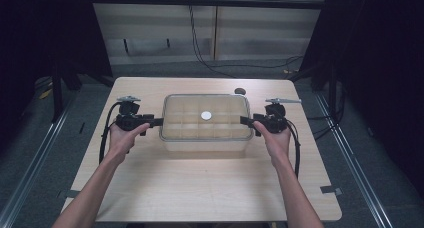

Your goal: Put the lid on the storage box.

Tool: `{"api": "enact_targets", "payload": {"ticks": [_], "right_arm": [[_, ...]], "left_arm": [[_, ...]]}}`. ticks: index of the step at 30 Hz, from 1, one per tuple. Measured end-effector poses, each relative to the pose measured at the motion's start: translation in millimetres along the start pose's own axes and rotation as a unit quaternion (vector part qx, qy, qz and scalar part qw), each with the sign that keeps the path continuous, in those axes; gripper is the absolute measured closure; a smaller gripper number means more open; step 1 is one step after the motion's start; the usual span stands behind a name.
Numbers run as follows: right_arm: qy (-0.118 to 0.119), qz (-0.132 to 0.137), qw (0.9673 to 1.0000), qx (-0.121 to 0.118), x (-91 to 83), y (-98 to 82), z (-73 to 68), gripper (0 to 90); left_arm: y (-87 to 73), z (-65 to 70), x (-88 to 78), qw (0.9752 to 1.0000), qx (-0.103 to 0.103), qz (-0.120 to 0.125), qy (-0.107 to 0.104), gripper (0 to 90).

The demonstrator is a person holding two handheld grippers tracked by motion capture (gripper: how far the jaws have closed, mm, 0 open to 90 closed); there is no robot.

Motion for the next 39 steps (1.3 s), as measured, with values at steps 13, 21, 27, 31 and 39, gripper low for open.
{"api": "enact_targets", "payload": {"ticks": [13, 21, 27, 31, 39], "right_arm": [[0.049, 0.023, 0.9983, -0.020, -38.2, -36.5, -23.1, 36.0], [0.029, 0.010, 0.9990, -0.031, -48.3, -68.8, -26.4, 34.9], [0.045, 0.027, 0.9986, -0.012, -58.0, -89.2, -30.3, 34.8], [0.044, 0.028, 0.9986, -0.014, -63.6, -103.5, -33.8, 34.3], [0.029, 0.038, 0.9989, -0.005, -68.2, -128.8, -31.3, 32.6]], "left_arm": [[-34.1, 32.1, -30.6, 0.9987, 0.027, 0.031, -0.030, 47.9], [-65.8, 37.5, -40.0, 0.9990, 0.032, 0.028, -0.013, 44.9], [-96.0, 42.2, -43.6, 0.9990, 0.036, 0.023, 0.008, 37.9], [-113.1, 45.1, -44.9, 0.9994, 0.030, 0.013, 0.014, 33.3], [-148.3, 50.4, -45.0, 0.9991, 0.038, -0.004, 0.016, 31.8]]}}
Point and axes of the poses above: each handheld gripper's, and its own axes: x roughly forward along the jaws, y roughly out of its top, z roughly to its right, the point moved 7 cm from there along x, roughly forward along the jaws, and after that the axes turned 13 degrees about -z, right-handed, at the moved point
